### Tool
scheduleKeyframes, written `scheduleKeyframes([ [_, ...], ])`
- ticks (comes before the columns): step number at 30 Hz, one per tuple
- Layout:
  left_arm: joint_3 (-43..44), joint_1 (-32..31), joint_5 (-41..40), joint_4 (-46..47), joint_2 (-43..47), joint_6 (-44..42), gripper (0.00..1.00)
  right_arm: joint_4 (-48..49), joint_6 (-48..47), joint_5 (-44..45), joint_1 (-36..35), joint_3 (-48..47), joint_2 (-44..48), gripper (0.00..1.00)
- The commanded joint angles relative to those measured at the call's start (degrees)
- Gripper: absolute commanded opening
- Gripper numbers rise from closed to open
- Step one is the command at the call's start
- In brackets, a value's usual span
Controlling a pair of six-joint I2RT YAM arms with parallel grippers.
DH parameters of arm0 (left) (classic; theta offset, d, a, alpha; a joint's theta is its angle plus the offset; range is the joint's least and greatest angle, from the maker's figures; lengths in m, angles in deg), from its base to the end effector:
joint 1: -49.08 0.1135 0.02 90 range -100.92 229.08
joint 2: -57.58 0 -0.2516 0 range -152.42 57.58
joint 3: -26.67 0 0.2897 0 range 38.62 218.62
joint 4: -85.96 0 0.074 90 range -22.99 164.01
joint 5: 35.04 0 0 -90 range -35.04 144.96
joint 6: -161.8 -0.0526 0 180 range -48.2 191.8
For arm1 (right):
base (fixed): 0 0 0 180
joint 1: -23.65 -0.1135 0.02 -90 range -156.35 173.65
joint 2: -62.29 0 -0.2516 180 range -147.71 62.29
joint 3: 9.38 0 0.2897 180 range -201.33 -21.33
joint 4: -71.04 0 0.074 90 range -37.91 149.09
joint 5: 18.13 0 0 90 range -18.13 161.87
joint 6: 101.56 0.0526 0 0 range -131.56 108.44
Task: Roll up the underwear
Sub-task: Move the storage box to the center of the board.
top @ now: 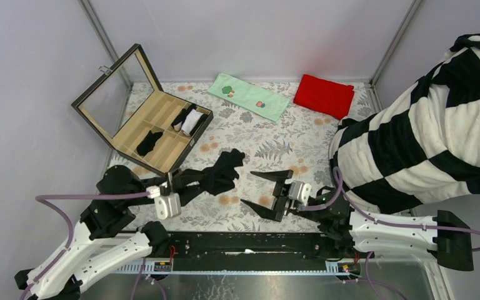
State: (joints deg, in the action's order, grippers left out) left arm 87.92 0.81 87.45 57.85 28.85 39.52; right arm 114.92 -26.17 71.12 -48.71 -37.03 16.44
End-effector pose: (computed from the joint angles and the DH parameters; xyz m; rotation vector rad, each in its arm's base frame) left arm 0.0865 -0.1395 0.3993 1.3027 0.8221 -0.6447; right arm 0.0703 0.2233 0.2584 -0.8124 0.8389 0.9036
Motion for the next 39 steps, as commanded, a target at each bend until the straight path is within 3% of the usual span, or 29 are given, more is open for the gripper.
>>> scheduleKeyframes([
  [1, 3.9, 0.3, 13.7, -1.6, -1.1, -6.6, 0.00, 2.4, -6.0, -12.0, 1.7, -10.1, -2.2, 0.82],
  [9, 8.2, 0.3, 26.8, 1.3, -2.3, -3.5, 0.00, -6.3, -9.6, -22.4, 2.5, -21.1, -5.6, 0.83],
  [16, 10.6, 0.2, 29.7, 1.3, -5.3, -2.5, 0.00, -14.9, -8.8, -29.2, 2.7, -28.5, -6.4, 0.82],
  [29, 5.2, 0.3, 13.9, 13.1, -5.8, 6.8, 0.00, -16.2, -7.5, -30.7, 2.6, -29.3, -7.0, 0.71],
  [39, 0.7, 0.2, -6.1, 23.9, -4.6, 15.5, 0.00, -14.2, -6.9, -22.7, 2.6, -27.7, -8.3, 0.61],
])
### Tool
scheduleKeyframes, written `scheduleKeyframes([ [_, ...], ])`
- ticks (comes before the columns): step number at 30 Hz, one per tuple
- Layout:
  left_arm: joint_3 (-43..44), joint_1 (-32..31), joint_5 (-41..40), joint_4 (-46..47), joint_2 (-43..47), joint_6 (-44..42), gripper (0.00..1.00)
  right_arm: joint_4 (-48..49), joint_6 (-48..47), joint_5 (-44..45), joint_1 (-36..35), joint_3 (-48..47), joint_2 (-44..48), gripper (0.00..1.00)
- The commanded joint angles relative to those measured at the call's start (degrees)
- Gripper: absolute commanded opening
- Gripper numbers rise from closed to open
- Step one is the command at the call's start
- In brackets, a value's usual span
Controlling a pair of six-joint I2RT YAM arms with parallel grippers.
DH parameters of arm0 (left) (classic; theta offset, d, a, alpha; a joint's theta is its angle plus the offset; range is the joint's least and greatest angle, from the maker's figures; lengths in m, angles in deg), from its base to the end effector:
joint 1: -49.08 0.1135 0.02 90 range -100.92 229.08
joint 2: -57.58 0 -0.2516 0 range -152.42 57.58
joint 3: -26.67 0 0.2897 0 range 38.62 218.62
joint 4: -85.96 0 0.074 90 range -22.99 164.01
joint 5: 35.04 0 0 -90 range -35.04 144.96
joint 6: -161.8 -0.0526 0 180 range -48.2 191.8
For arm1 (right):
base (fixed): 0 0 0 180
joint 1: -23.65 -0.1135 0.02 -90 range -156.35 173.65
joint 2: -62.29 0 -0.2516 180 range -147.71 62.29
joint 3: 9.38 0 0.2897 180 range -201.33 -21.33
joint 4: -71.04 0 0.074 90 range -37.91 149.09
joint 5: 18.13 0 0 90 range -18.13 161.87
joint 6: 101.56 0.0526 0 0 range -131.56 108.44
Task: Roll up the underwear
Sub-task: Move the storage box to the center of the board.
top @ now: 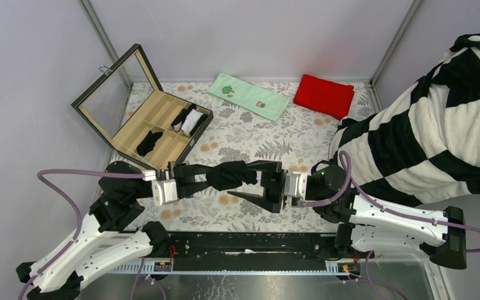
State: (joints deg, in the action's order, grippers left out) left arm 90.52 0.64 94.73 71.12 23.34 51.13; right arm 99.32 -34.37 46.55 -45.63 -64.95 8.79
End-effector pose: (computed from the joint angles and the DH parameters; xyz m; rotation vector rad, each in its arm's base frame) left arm 0.0906 -0.1529 0.4274 1.2323 0.7200 -0.8560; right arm 0.0726 0.2556 0.3876 -1.0579 0.4395 0.9541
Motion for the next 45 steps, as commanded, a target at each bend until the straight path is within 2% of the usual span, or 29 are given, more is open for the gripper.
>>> scheduleKeyframes([
  [1, -2.3, 0.4, -14.5, 11.1, 1.0, 4.4, 0.00, 1.5, 1.6, 2.6, -0.5, 0.1, -1.0, 0.59],
  [10, -2.9, 0.4, -16.5, 11.9, 0.4, 4.7, 0.00, 5.8, 5.3, 3.4, -0.5, 0.7, -2.5, 0.49],
  [14, -3.0, 0.4, -16.8, 10.8, 0.4, 3.7, 0.00, 5.7, 6.2, 4.1, -0.5, 0.8, -1.7, 0.33],
  [17, -3.3, 0.5, -17.0, 10.3, 0.5, 3.3, 0.00, 5.4, 7.2, 4.5, -0.5, 0.9, -1.5, 0.26],
  [22, -3.1, 0.5, -16.9, 8.3, 0.4, 1.9, 0.00, 5.4, 9.1, 4.6, -0.5, 1.0, -1.7, 0.01],
  [23, -3.1, 0.4, -16.6, 7.8, 0.3, 1.6, 0.00, 5.8, 9.8, 4.7, -0.5, 1.1, -1.8, 0.00],
  [25, -2.7, 0.4, -16.0, 6.3, 0.3, 0.6, 0.01, 6.6, 10.5, 4.9, -0.4, 1.3, -1.9, 0.00],
  [30, -0.6, 0.4, -12.0, -1.0, 0.0, -3.6, 0.28, 5.7, 10.0, 4.8, -0.5, 1.2, -1.4, 0.00],
  [36, 2.1, 0.5, -6.8, -10.5, -0.2, -8.4, 0.47, 4.7, 9.6, 4.6, -0.5, 1.2, -0.3, 0.00],
  [41, 2.5, 0.5, -6.0, -12.0, -0.6, -9.0, 0.49, 4.6, 9.8, 4.5, -0.5, 1.3, 0.1, 0.00],
  [43, 2.6, 0.5, -5.6, -12.2, -0.9, -8.9, 0.45, 4.8, 9.9, 4.5, -0.5, 1.3, 0.1, 0.00],
  [45, 2.9, 0.4, -5.3, -12.6, -1.2, -8.9, 0.36, 4.7, 9.9, 4.4, -0.5, 1.4, 0.1, 0.00],
])
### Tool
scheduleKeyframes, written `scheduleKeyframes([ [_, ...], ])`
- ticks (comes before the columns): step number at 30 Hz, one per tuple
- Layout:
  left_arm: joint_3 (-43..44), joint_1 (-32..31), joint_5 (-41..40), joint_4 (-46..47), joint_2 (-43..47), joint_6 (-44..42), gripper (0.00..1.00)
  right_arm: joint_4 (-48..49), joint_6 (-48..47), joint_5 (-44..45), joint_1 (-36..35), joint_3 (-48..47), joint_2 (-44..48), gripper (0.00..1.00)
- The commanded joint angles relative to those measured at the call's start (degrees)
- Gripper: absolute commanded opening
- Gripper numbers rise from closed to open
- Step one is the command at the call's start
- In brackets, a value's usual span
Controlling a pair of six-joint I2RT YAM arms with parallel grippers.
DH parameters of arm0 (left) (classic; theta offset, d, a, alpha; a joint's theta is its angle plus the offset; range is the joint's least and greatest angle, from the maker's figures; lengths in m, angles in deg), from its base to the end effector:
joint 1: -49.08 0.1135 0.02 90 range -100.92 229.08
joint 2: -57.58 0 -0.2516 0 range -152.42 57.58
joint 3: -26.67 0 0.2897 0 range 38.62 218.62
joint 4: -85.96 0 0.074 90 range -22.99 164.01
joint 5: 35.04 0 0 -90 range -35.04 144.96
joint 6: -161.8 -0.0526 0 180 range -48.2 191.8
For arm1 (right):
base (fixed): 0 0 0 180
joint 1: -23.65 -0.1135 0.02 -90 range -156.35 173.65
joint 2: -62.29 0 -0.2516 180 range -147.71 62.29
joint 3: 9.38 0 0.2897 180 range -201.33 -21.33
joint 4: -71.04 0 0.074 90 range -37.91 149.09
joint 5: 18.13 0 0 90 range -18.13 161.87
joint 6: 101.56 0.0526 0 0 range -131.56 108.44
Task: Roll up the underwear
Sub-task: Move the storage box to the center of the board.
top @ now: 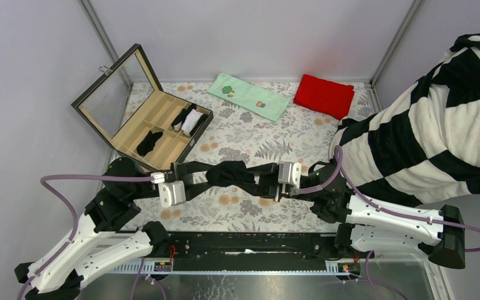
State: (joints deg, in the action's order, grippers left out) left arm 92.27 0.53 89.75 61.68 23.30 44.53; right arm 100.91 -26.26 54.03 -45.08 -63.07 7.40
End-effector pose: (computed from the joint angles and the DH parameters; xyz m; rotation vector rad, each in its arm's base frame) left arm 0.0939 -0.1517 0.4202 1.2756 0.8151 -0.7373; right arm 0.0843 0.2610 0.3728 -0.9608 0.6349 1.0085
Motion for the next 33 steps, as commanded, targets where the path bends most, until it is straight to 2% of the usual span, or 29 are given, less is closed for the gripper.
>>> scheduleKeyframes([
  [1, 1.2, 0.6, 0.0, -3.1, -1.4, -2.3, 0.27, 3.1, 1.8, -3.1, -1.0, -0.5, 1.5, 0.00],
  [2, 1.2, 0.5, 0.0, -3.2, -1.5, -2.2, 0.15, 3.2, 1.8, -3.1, -1.1, -0.5, 1.5, 0.00],
  [4, 1.4, 0.6, -0.1, -2.9, -1.9, -1.7, 0.00, 3.3, 1.6, -3.1, -1.1, -0.5, 1.6, 0.00],
  [7, 1.5, 0.5, -1.3, -2.0, -2.4, 0.1, 0.00, 3.8, 1.3, -2.8, -1.1, -0.2, 1.8, 0.08],
  [9, 1.3, 0.6, -3.0, -0.8, -2.7, 1.4, 0.00, 3.9, 1.2, -2.9, -1.1, 0.0, 2.0, 0.21],
  [13, 1.2, 0.6, -5.3, 0.0, -3.0, 2.4, 0.00, 3.8, 1.1, -2.9, -1.1, 0.3, 2.6, 0.36],
  [16, 1.2, 0.6, -5.3, 0.0, -3.1, 2.5, 0.00, 3.7, 0.8, -2.6, -1.0, 0.6, 3.2, 0.44],
  [19, 1.3, 0.6, -5.4, -0.1, -3.3, 2.4, 0.00, 3.5, 0.6, -2.4, -1.1, 0.8, 3.9, 0.48],
  [25, 1.4, 0.6, -5.6, -0.5, -3.5, 2.0, 0.00, 3.6, 0.6, -2.3, -1.1, 1.0, 4.4, 0.46],
  [28, 1.5, 0.5, -5.7, -0.9, -3.5, 1.9, 0.00, 3.6, 0.9, -2.1, -1.1, 1.1, 4.4, 0.35],
  [33, 1.5, 0.5, -6.0, -1.4, -3.6, 1.4, 0.00, 5.6, 2.2, -0.3, -1.1, 2.1, 4.6, 0.08],
])
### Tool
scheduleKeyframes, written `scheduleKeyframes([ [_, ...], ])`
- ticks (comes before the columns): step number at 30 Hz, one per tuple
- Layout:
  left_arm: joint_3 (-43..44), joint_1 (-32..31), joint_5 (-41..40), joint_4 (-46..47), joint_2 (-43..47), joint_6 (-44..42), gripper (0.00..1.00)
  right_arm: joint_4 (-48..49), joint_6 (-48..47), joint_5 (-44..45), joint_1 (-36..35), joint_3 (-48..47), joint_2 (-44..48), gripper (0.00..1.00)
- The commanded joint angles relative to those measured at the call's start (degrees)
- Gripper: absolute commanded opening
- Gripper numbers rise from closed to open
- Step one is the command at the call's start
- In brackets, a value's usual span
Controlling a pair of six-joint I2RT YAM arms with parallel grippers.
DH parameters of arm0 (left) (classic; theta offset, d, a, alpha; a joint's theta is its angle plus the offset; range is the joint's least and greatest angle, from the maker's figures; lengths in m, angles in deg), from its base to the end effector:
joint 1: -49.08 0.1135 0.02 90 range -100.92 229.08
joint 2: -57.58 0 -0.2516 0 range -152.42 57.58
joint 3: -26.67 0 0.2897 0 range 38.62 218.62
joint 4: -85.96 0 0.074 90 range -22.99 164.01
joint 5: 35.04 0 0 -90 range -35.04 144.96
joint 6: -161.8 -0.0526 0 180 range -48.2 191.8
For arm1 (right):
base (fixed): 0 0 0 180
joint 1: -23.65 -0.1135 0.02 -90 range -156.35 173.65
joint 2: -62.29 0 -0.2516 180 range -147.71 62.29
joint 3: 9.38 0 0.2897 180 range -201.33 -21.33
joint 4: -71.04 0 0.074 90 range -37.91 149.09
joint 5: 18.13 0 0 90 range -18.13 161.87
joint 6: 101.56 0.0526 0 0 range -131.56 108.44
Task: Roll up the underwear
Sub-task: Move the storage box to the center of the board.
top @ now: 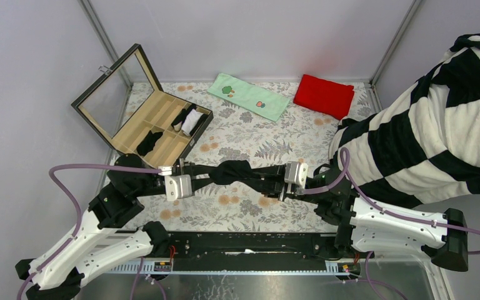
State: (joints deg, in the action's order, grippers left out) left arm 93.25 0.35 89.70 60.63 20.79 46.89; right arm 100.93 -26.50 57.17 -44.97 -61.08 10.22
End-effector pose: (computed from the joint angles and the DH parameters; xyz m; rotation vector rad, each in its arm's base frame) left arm 0.1007 -0.1602 0.4172 1.2842 0.8825 -0.7811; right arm 0.0837 0.2504 0.3716 -0.9124 0.6567 0.9764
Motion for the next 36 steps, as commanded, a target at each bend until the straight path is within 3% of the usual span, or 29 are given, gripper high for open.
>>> scheduleKeyframes([
  [1, 0.5, 0.7, -6.0, -0.7, -1.1, -1.1, 0.00, 6.5, 2.9, -2.6, -1.2, 0.7, 1.8, 0.02],
  [4, 0.7, 0.7, -5.8, -2.2, -1.4, -2.3, 0.00, 8.7, 3.9, -1.3, -1.2, 1.7, 2.1, 0.00],
  [9, 0.9, 0.8, -4.7, -4.5, -1.2, -3.8, 0.31, 7.5, 3.9, -1.6, -1.2, 1.0, 1.9, 0.00],
  [13, 0.4, 0.7, -3.0, -4.5, -0.9, -3.9, 0.46, 7.6, 3.6, -1.9, -1.2, 0.8, 1.6, 0.00],
  [23, -1.3, 0.7, -2.4, -4.4, -0.9, -2.8, 0.65, 3.2, 1.3, -1.1, -1.2, -0.2, 3.3, 0.00],
  [26, -2.1, 0.8, -1.1, -3.6, -0.5, -1.4, 0.66, 2.4, 2.0, -0.7, -1.1, -0.5, 3.5, 0.00],
  [30, -3.3, 0.7, 1.7, -2.3, -0.3, -0.1, 0.59, 1.9, 2.6, -2.0, -1.1, -1.1, 3.2, 0.00],
  [34, -3.0, 0.7, 3.7, -3.0, -0.7, -0.2, 0.58, 1.5, 2.5, -2.5, -1.1, -1.9, 3.0, 0.00],
  [36, -2.8, 0.8, 4.2, -3.3, -0.8, -0.7, 0.46, 1.4, 2.5, -2.6, -1.1, -2.1, 3.1, 0.00],
])
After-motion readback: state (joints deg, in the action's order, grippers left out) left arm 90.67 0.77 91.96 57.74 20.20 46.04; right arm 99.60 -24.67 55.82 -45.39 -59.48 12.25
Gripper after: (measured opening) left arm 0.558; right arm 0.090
